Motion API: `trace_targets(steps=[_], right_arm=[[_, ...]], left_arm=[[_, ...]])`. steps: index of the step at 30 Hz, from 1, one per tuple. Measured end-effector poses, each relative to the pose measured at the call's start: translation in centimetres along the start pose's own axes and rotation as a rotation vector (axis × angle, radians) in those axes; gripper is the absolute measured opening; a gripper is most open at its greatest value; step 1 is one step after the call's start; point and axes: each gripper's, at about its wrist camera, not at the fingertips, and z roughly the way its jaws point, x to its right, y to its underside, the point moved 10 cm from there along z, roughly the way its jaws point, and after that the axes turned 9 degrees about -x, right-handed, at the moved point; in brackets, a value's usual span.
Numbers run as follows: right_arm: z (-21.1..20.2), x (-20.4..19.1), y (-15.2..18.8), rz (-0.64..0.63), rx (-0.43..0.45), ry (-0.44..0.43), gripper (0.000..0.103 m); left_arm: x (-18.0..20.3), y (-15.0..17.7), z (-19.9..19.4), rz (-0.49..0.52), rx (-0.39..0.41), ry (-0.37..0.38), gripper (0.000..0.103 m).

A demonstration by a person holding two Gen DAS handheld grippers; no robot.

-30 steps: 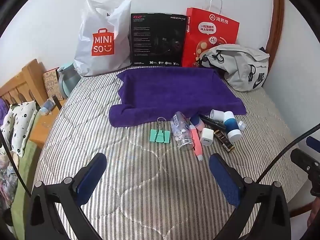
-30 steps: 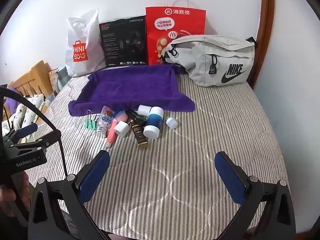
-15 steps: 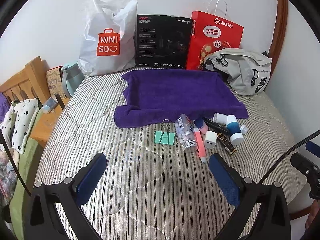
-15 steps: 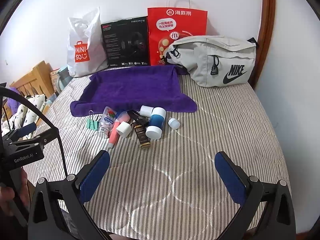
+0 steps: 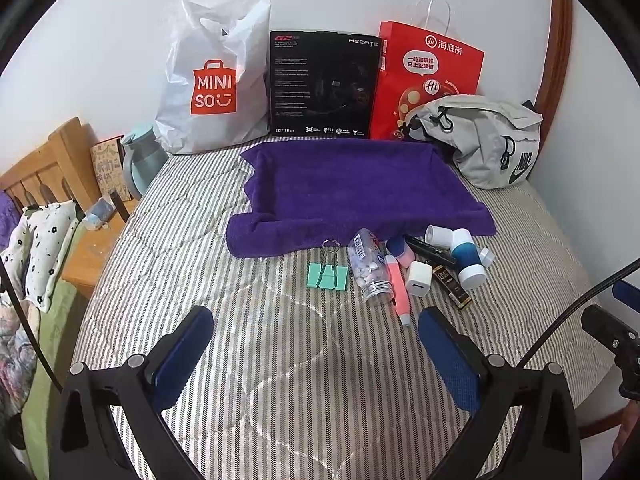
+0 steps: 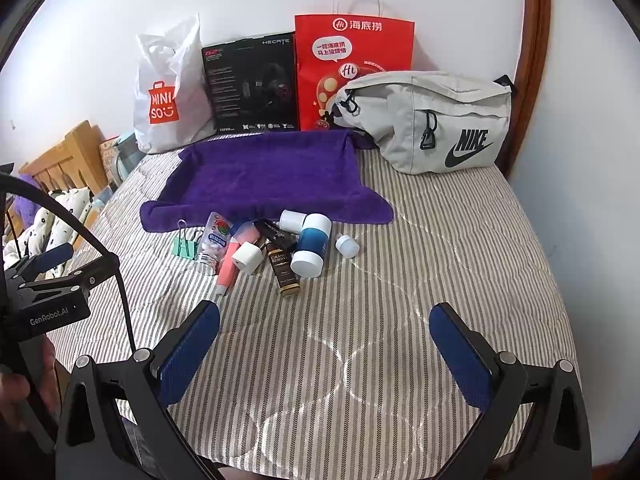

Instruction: Organize rigid objects

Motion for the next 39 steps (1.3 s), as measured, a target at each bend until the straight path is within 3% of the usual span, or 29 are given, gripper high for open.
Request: trace_targets(steps=[39], right_arm=[[-0.10, -0.26, 0.03, -0.002, -0.002, -0.015, 0.103]], left_arm=[[0.28, 0.03, -0.24, 0.008, -0.007, -0.008, 0.103]])
